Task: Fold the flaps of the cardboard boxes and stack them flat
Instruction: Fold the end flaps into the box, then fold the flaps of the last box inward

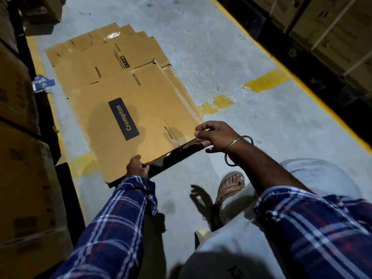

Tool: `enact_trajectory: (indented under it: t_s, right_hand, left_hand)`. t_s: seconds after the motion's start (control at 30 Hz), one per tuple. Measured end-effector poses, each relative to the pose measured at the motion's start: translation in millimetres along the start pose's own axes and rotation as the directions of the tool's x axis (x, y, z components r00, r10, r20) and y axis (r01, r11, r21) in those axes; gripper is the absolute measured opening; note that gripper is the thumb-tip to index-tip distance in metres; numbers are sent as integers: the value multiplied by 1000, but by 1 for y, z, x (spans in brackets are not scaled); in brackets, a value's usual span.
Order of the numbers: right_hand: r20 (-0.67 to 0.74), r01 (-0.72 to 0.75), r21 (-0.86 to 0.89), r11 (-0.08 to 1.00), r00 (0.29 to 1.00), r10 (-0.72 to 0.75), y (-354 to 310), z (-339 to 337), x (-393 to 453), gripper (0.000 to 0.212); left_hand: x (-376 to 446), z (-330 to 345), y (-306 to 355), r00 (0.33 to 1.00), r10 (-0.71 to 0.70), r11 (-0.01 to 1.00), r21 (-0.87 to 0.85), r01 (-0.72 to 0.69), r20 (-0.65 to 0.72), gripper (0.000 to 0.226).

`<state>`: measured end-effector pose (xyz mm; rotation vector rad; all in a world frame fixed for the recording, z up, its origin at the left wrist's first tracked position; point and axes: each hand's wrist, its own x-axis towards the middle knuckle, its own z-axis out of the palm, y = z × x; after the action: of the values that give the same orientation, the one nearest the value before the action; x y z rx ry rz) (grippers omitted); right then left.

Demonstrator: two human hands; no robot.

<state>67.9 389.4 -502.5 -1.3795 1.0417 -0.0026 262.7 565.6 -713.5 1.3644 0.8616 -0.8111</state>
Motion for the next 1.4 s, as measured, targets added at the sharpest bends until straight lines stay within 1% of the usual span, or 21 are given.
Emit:
enact_trajectory:
  t_s: [0.03, 0.1, 0.2, 0.3, 0.37, 0.4, 0.5, 0.57, 0.67, 0.73, 0.83, 0.87, 0.93, 1.0, 1.07, 1.1, 1.17, 1.23, 1.27, 1.33, 1.4]
  right_hand:
    - [3, 8, -21, 1000, 1000, -8, 0, 1, 1, 28]
    - [8, 18, -53, 998, 1000, -18, 0, 3, 0, 27]
    - [-13, 55, -102, 993, 998, -56, 0, 3, -3, 19]
    - [-124, 134, -94, 987, 982, -145, -7, -2, -14, 7]
    - [-223, 218, -83, 972, 947, -232, -17, -12, -32, 7]
    - [-245, 267, -74, 961, 929, -277, -22, -17, -43, 7]
    - [-302, 403, -23, 915, 870, -390, -35, -46, -84, 9]
    - [-360, 468, -5, 884, 824, -438, -37, -77, -115, 11]
    - [-459, 512, -15, 859, 760, -461, -27, -132, -162, 12]
    - [-546, 501, -39, 865, 714, -438, -5, -176, -195, 12]
    - [-661, 429, -60, 901, 660, -359, 40, -239, -242, 12]
    - [-703, 391, -58, 919, 637, -315, 62, -264, -266, 12]
    - [-753, 298, -49, 953, 616, -231, 105, -305, -309, 11]
    - [-790, 214, -26, 976, 595, -151, 149, -339, -351, 12]
    - [-862, 155, 18, 988, 503, -63, 204, -374, -402, 11]
    - [-899, 128, 42, 991, 438, -18, 234, -390, -430, 9]
    - [-940, 111, 133, 985, 330, 90, 290, -411, -465, 7]
    - [-944, 132, 285, 949, 212, 254, 356, -426, -499, 9]
    - [-929, 137, 358, 923, 146, 339, 394, -431, -516, 11]
    - [-873, 143, 487, 862, 47, 486, 459, -433, -531, 13]
    - [-790, 145, 598, 788, -57, 610, 529, -434, -549, 13]
  left_hand:
    - [-5, 2, 2, 1000, 7, 999, 51, -6, -6, 52]
    - [-19, 9, -1, 999, 11, 994, 110, -16, 43, 50]
    - [-51, 24, -12, 976, 60, 978, 183, -99, 208, 41]
    - [-100, 42, -17, 922, 187, 935, 226, -273, 339, 27]
    - [-142, 59, -17, 871, 291, 876, 256, -409, 396, 21]
    - [-163, 65, -17, 839, 332, 846, 257, -467, 432, 20]
    - [-228, 90, -20, 686, 391, 748, 223, -625, 614, 19]
    - [-274, 109, -29, 566, 383, 677, 195, -709, 730, 19]
    - [-341, 140, -52, 368, 311, 536, 158, -829, 876, 17]
    - [-387, 160, -79, 252, 212, 452, 134, -882, 944, 17]
    - [-446, 183, -132, 98, 48, 359, 75, -930, 994, 17]
    - [-466, 191, -160, 43, -22, 330, 48, -943, 999, 17]
    - [-498, 198, -213, -48, -149, 285, -3, -959, 988, 14]
    - [-524, 199, -261, -116, -268, 257, -45, -965, 956, 11]
    - [-554, 197, -319, -175, -387, 237, -86, -968, 905, 16]
    - [-569, 194, -351, -198, -436, 236, -101, -967, 878, 20]
    - [-585, 191, -399, -205, -497, 239, -93, -966, 843, 24]
    - [-602, 185, -458, -193, -578, 227, -71, -971, 793, 25]
    - [-610, 180, -493, -183, -629, 222, -51, -974, 756, 24]
    - [-616, 175, -543, -135, -728, 209, 30, -977, 673, 20]
    - [-618, 168, -596, -93, -816, 165, 77, -983, 571, 20]
